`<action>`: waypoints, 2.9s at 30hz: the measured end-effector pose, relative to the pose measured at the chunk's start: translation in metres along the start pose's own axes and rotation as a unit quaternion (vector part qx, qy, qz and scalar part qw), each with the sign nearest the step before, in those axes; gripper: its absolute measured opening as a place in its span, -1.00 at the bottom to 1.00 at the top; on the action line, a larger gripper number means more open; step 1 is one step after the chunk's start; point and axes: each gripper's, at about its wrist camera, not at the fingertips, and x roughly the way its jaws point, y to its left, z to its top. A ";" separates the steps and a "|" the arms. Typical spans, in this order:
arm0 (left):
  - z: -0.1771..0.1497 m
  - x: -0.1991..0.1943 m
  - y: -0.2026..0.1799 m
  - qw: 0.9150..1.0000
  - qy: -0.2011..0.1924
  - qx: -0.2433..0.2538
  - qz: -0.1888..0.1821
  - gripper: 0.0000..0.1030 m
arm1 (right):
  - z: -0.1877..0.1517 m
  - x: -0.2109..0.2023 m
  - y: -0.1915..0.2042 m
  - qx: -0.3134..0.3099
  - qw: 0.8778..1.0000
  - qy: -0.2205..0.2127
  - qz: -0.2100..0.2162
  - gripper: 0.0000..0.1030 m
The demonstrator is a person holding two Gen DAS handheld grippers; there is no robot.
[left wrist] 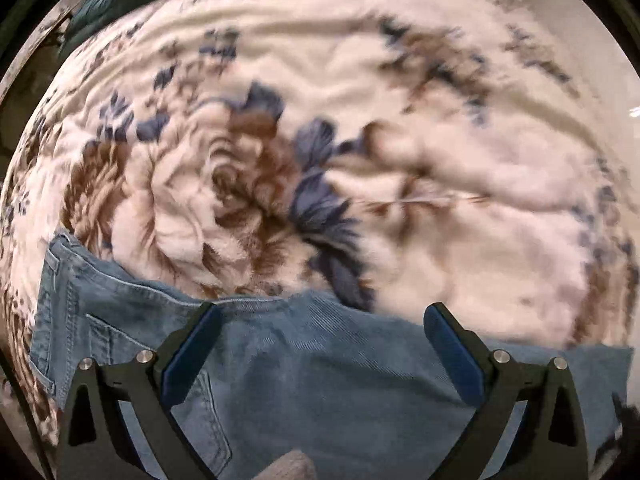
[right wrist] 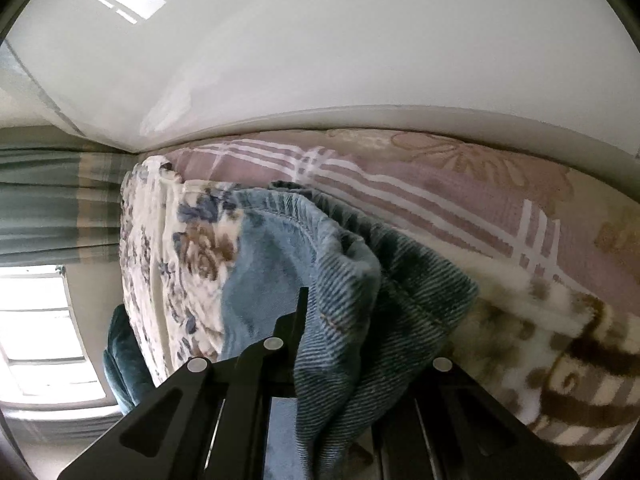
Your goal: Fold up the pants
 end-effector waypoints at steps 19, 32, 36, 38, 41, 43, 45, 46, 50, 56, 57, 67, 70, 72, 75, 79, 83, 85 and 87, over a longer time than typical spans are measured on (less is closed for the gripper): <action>-0.039 0.008 0.042 0.998 0.002 0.000 0.059 1.00 | -0.017 -0.024 0.026 -0.033 0.999 -0.032 -0.017 -0.86; -0.051 -0.074 0.127 0.999 -0.036 -0.021 0.031 1.00 | -0.197 -0.081 0.215 -0.303 0.950 -0.065 -0.024 -0.87; -0.056 -0.079 0.174 0.998 -0.034 -0.046 0.036 1.00 | -0.288 -0.057 0.251 -0.379 0.925 -0.033 -0.023 -0.88; -0.059 -0.080 0.196 0.997 -0.037 -0.058 0.042 1.00 | -0.341 -0.036 0.260 -0.424 0.905 -0.011 -0.029 -0.88; -0.067 -0.077 0.235 0.994 -0.034 -0.085 0.053 1.00 | -0.429 0.003 0.257 -0.504 0.862 0.022 -0.051 -0.88; -0.072 -0.073 0.254 0.993 -0.027 -0.096 0.059 1.00 | -0.484 0.030 0.243 -0.554 0.829 0.049 -0.065 -0.88; -0.080 -0.070 0.274 0.992 -0.022 -0.108 0.065 1.00 | -0.533 0.051 0.227 -0.605 0.789 0.060 -0.085 -0.88; -0.082 -0.069 0.279 0.992 -0.020 -0.110 0.067 1.00 | -0.554 0.060 0.216 -0.621 0.776 0.068 -0.092 -0.87; -0.092 -0.068 0.298 0.991 -0.015 -0.117 0.066 1.00 | -0.608 0.076 0.182 -0.678 0.722 0.073 -0.120 -0.87; -0.089 -0.066 0.280 0.996 -0.002 -0.091 0.013 1.00 | -0.605 0.083 0.188 -0.676 0.704 0.172 -0.137 -0.29; -0.087 -0.065 0.274 0.996 0.003 -0.089 -0.005 1.00 | -0.597 0.077 0.192 -0.656 0.719 0.197 -0.123 0.03; -0.080 0.004 0.181 0.970 0.152 -0.066 -0.176 1.00 | -0.435 -0.035 0.162 -0.402 0.888 0.204 -0.089 0.45; -0.087 0.032 0.156 0.971 0.176 -0.039 -0.157 0.97 | -0.388 -0.038 0.130 -0.333 0.916 0.186 -0.127 0.45; -0.090 0.039 0.143 0.974 0.173 -0.018 -0.146 0.68 | -0.361 -0.039 0.106 -0.270 0.937 0.178 -0.129 0.45; -0.093 0.038 0.118 0.982 0.143 0.041 -0.115 -0.05 | -0.333 -0.034 0.077 -0.189 0.961 0.174 -0.107 0.41; -0.100 0.032 0.099 0.985 0.118 0.100 -0.078 -0.52 | -0.312 -0.019 0.056 -0.128 0.972 0.178 -0.087 0.11; -0.104 0.028 0.103 0.984 0.120 0.126 -0.047 -0.61 | -0.308 -0.013 0.046 -0.128 0.969 0.169 -0.125 -0.65; -0.107 0.029 0.103 0.982 0.130 0.129 -0.041 -0.60 | -0.305 -0.011 0.042 -0.148 0.959 0.170 -0.171 -0.70; -0.110 0.024 0.098 0.981 0.136 0.132 -0.034 -0.58 | -0.301 -0.004 0.034 -0.133 0.955 0.200 -0.173 -0.70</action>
